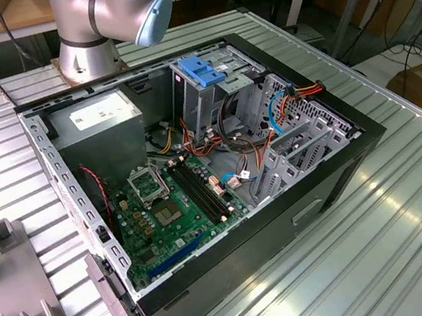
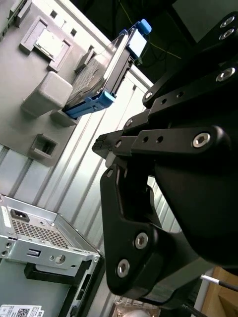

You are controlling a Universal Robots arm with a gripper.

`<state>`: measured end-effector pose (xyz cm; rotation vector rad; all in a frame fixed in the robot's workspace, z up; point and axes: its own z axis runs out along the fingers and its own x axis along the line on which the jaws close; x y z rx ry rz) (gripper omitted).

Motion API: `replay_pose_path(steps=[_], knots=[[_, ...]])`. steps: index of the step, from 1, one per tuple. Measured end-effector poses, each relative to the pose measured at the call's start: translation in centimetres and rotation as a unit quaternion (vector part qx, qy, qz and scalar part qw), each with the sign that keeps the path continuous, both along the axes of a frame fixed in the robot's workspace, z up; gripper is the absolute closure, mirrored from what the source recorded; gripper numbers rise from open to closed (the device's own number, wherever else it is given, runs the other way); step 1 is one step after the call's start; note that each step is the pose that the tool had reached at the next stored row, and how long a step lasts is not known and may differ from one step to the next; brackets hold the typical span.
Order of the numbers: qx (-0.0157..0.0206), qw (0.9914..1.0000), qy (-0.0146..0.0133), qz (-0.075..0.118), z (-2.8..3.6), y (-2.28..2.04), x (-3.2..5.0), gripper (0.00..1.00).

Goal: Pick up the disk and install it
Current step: 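Reach for the disk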

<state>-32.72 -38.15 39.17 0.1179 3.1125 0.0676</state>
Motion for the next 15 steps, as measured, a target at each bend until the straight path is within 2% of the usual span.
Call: replay_pose_path(steps=[6, 8, 15], knots=[[0.0000, 1.00000, 0.0000, 0.000, -0.01, 0.06, -1.65, 0.90], [0.0000, 1.00000, 0.0000, 0.000, -0.02, 0.09, -2.86, 0.90], [0.0000, 1.00000, 0.0000, 0.000, -0.04, 0.19, -5.32, 0.90]])
